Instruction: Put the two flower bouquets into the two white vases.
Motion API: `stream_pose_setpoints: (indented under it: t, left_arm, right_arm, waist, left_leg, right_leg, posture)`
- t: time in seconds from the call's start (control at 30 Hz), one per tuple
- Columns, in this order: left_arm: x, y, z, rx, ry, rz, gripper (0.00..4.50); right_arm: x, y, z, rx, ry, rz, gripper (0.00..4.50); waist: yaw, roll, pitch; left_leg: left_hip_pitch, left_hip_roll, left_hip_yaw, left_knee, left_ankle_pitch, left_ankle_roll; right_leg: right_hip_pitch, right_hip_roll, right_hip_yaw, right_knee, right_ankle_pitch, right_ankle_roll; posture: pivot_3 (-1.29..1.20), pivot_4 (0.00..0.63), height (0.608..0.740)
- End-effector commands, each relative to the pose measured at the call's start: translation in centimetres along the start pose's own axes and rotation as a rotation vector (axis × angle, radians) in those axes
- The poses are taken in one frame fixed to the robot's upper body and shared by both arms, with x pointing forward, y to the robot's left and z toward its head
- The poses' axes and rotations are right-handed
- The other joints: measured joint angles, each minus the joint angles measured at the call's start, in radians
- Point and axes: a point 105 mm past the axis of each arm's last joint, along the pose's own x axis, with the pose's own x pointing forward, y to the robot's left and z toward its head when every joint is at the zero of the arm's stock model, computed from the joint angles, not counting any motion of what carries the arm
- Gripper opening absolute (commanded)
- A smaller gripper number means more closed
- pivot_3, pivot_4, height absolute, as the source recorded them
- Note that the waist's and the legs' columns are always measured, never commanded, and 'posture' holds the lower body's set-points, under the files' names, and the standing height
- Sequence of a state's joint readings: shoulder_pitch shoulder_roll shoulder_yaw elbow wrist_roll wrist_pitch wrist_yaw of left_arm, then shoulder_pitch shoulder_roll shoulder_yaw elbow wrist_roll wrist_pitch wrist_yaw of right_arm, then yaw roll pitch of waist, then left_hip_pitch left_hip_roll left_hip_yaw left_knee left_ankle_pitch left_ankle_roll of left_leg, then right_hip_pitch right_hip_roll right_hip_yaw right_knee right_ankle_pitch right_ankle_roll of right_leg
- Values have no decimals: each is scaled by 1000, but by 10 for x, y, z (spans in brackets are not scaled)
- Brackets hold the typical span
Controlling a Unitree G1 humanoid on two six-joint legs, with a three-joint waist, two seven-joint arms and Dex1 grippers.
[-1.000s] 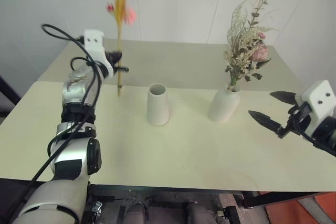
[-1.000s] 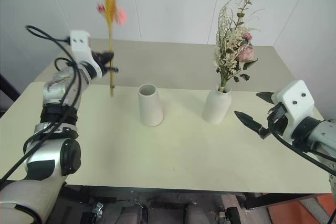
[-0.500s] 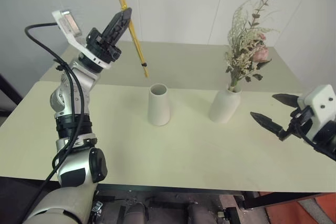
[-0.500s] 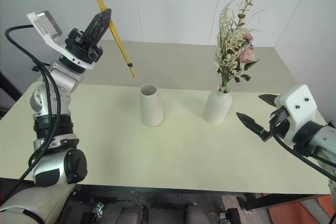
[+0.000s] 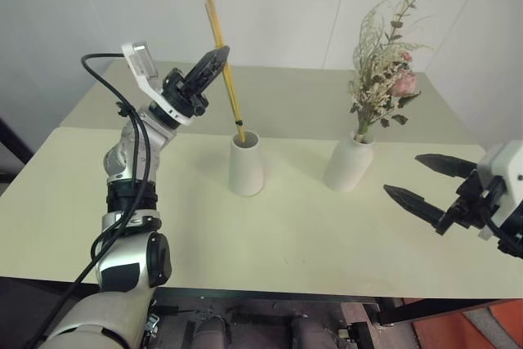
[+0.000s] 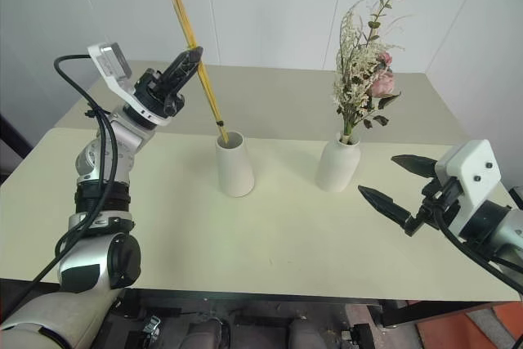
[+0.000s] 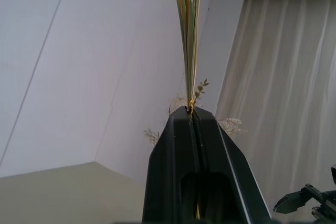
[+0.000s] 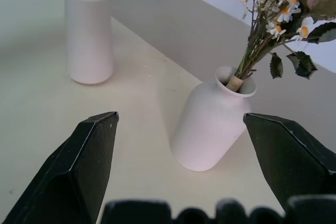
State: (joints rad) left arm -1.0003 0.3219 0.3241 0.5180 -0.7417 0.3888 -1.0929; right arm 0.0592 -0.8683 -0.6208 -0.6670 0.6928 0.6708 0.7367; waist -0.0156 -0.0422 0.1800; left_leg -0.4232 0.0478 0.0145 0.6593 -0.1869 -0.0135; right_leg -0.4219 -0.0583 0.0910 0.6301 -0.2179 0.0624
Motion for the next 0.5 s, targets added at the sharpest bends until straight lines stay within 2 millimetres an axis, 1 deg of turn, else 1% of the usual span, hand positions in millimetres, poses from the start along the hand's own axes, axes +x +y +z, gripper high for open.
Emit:
stream_pose_setpoints:
  t: [0.03, 0.1, 0.3, 0.4, 0.5]
  left_arm:
    - [3, -4, -4, 71, 24, -37, 16]
    - [2, -3, -11, 84, 36, -37, 16]
    - [4, -2, -21, 121, 47, -36, 16]
    - [2, -3, -31, 150, 101, -52, 16]
    - [-2, -8, -42, 154, 160, -91, 16]
  right_arm:
    - [-5, -3, 13, -57, -42, -24, 4500]
    - [-6, -3, 16, -71, -59, -21, 4500]
    - [-6, -3, 20, -89, -80, -15, 4500]
    - [-7, -3, 19, -95, -73, -17, 4500]
    - [-7, -5, 19, -100, -71, -20, 4500]
  waist:
    - [0, 0, 0]
    - [0, 0, 0]
    - [1, 0, 0]
    - [1, 0, 0]
    - [0, 0, 0]
  left_leg:
    - [0, 0, 0, 0, 0, 0]
    - [0, 0, 0, 0, 0, 0]
    - [0, 0, 0, 0, 0, 0]
    - [0, 0, 0, 0, 0, 0]
    - [0, 0, 0, 0, 0, 0]
  right_leg:
    - [0, 0, 0, 0, 0, 0]
    - [0, 0, 0, 0, 0, 0]
    - [0, 0, 0, 0, 0, 0]
    - [0, 0, 0, 0, 0, 0]
    - [0, 0, 0, 0, 0, 0]
  posture:
    - [0, 150, 740]
    - [0, 150, 740]
    - [0, 150, 740]
    - [0, 150, 740]
    - [0, 150, 740]
